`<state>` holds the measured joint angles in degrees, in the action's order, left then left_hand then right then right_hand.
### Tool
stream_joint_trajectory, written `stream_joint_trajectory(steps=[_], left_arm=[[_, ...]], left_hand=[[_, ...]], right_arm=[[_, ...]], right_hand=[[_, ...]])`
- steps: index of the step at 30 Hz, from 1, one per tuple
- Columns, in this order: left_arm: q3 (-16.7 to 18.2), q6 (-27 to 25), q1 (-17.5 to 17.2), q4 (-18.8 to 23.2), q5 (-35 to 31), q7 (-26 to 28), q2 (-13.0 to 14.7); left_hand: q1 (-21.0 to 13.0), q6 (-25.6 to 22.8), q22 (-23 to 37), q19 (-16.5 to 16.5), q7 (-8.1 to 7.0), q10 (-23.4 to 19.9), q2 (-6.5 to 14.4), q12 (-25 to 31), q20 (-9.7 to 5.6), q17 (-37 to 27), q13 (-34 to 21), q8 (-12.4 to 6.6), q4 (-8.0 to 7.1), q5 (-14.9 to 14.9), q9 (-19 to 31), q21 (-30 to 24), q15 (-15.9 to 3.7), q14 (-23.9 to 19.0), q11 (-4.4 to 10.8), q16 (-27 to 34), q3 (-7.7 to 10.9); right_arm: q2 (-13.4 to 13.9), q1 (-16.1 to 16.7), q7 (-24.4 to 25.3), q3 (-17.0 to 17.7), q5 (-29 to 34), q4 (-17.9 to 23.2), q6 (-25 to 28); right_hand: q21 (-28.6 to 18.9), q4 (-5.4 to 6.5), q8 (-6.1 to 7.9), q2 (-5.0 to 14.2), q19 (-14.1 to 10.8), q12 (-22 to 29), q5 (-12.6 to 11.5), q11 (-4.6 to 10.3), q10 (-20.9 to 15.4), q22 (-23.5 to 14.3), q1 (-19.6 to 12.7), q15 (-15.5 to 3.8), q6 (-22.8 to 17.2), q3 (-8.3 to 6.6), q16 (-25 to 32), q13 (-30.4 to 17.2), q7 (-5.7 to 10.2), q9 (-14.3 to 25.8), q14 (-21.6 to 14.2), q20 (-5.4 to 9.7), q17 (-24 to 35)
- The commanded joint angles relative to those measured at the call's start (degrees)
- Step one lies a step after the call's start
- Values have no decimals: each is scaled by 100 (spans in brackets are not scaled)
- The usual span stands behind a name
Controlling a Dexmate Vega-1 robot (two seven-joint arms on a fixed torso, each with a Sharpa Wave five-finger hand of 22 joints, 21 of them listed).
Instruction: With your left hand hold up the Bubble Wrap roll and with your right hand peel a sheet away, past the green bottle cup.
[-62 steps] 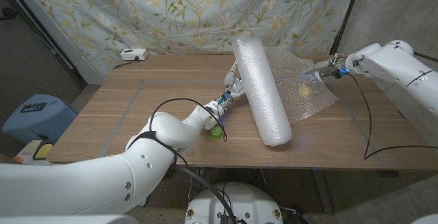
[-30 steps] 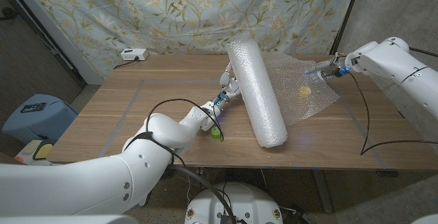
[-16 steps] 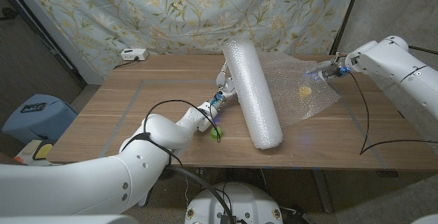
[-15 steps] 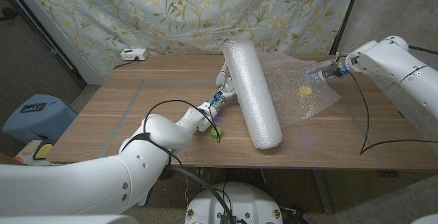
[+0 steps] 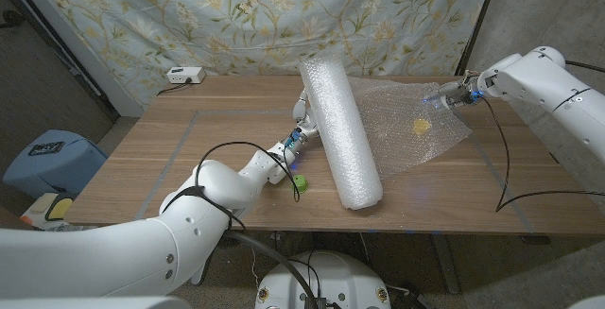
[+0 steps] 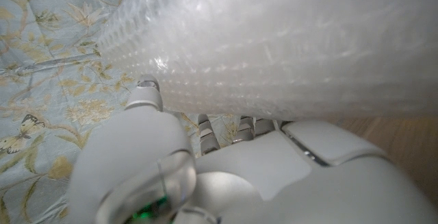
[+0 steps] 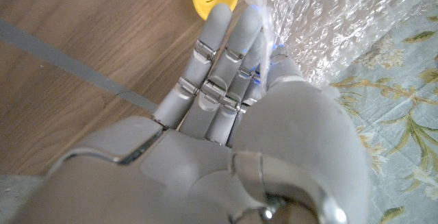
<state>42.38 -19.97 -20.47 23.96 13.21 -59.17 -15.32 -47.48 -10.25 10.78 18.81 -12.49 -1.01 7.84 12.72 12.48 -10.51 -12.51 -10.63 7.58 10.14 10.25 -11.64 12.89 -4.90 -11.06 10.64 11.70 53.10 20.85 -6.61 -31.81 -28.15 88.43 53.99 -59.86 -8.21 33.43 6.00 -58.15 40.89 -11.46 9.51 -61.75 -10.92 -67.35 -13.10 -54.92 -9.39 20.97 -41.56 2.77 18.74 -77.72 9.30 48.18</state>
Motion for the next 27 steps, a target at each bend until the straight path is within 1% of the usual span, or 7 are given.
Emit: stream_joint_trajectory(steps=[1, 10, 15, 27], left_arm=[[-246, 8, -122, -1, 307, -254, 95], [-474, 13, -194, 17, 513, -412, 202], [-571, 9, -226, 28, 633, -478, 263], [-692, 196, -193, -207, 855, -460, 433]], left_hand=[[15, -5, 22, -29, -12, 34, 45, 20, -5, -18, -8, -28, 9, 11, 16, -15, -2, 44, -17, 3, 36], [25, -9, 22, -42, -13, 33, 48, 23, -5, -18, -7, -26, 7, 11, 16, -16, -2, 49, -13, 4, 41], [29, -13, 23, -48, -12, 29, 50, 25, -5, -18, -7, -27, 7, 11, 16, -17, -2, 51, -13, 4, 43], [43, -28, 24, -60, -11, 21, 52, 31, -6, -18, -6, -28, 7, 11, 17, -21, -2, 55, -16, 6, 51]], right_arm=[[6, -79, -57, -86, 64, -59, 26], [14, -73, -74, -77, 71, -87, 4], [-27, -101, -105, -116, 97, -159, -33], [-172, -302, -216, -283, 255, -396, -97]], right_hand=[[-64, 22, 40, 2, 26, -20, -22, 49, -5, -19, -49, -2, 0, 15, -16, -10, 23, 25, -38, 310, 11], [-98, 23, 42, 4, 45, -29, -23, 40, -3, -15, -50, -1, 3, 21, -22, -12, 24, 26, -46, 311, 22], [-117, 25, 43, 9, 57, -23, -24, 40, -1, -13, -50, -2, 2, 23, -41, -33, 21, 27, -36, 311, 11], [-160, 24, 46, 10, 81, -36, -24, 45, -10, -9, -53, -1, 3, 29, -43, -27, 20, 28, -55, 311, 28]])
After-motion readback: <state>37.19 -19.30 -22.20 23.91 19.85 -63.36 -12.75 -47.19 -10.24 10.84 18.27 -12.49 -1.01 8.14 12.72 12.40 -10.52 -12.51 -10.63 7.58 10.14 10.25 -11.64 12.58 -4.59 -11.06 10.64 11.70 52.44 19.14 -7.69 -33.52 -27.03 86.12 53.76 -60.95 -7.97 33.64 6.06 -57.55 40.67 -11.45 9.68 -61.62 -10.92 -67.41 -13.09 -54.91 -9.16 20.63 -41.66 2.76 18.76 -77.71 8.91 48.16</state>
